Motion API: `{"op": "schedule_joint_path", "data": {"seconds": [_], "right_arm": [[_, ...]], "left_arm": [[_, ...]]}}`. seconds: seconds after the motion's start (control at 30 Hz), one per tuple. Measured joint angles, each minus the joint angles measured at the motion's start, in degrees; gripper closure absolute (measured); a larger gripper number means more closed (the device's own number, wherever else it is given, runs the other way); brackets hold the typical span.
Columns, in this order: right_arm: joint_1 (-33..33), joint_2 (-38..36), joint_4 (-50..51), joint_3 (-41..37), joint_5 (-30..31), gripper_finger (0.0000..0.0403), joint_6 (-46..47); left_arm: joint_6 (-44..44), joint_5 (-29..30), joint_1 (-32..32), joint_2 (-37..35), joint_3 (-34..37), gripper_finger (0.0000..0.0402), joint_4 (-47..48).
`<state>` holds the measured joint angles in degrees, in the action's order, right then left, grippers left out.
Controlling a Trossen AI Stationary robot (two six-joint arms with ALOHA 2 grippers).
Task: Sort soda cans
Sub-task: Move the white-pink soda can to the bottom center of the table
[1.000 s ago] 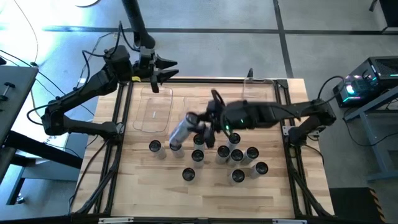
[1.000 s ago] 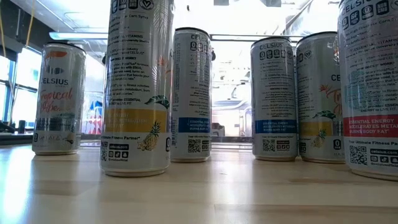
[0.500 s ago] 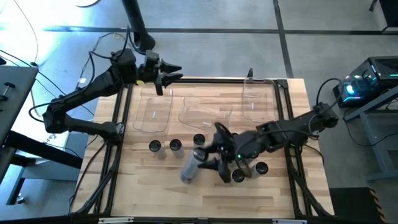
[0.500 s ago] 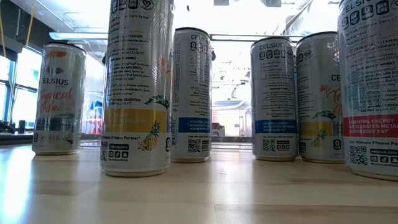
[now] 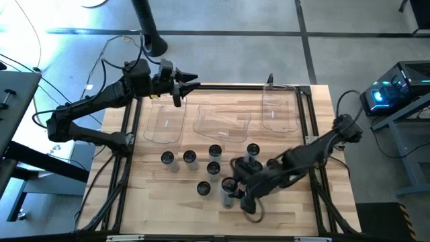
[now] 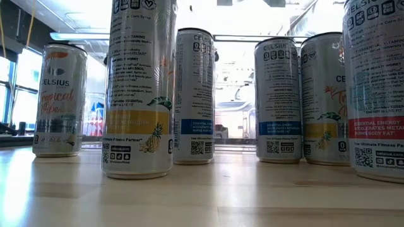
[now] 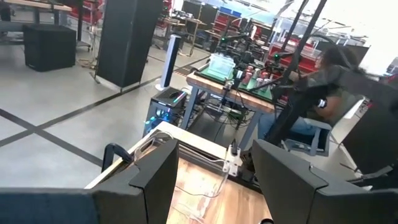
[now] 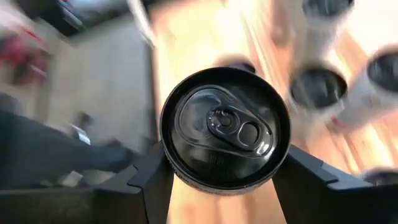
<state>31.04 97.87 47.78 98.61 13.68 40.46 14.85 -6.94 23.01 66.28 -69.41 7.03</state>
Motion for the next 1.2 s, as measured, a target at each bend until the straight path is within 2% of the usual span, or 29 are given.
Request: {"op": "schedule_joint_path", "data": {"seconds": [0.27,0.47,0.8,0.97,1.2], "right_arm": [[-0.1,10.0,1.8,0.0,-0.2,0.0194,-1.7],[-0.8,14.3,1.1,0.0,3.1,0.0194,-2.6],[-1.4,14.9,0.0,-0.1,8.2,0.0194,-4.7],[-1.4,14.9,-1.3,-0.1,15.2,0.0194,-3.6],[-1.1,15.6,-1.7,-0.1,14.8,0.0194,-2.9]], "left_arm": [[0.0,2.0,-0.3,0.2,0.0,0.0202,-0.9],[0.1,2.2,-0.3,0.2,0.0,0.0202,-0.9],[0.2,2.3,-1.5,0.2,0.0,0.0202,-0.9],[0.1,3.0,-2.4,0.2,0.0,0.0202,-0.9],[0.2,3.7,-3.5,0.2,0.0,0.0202,-0.9]]}}
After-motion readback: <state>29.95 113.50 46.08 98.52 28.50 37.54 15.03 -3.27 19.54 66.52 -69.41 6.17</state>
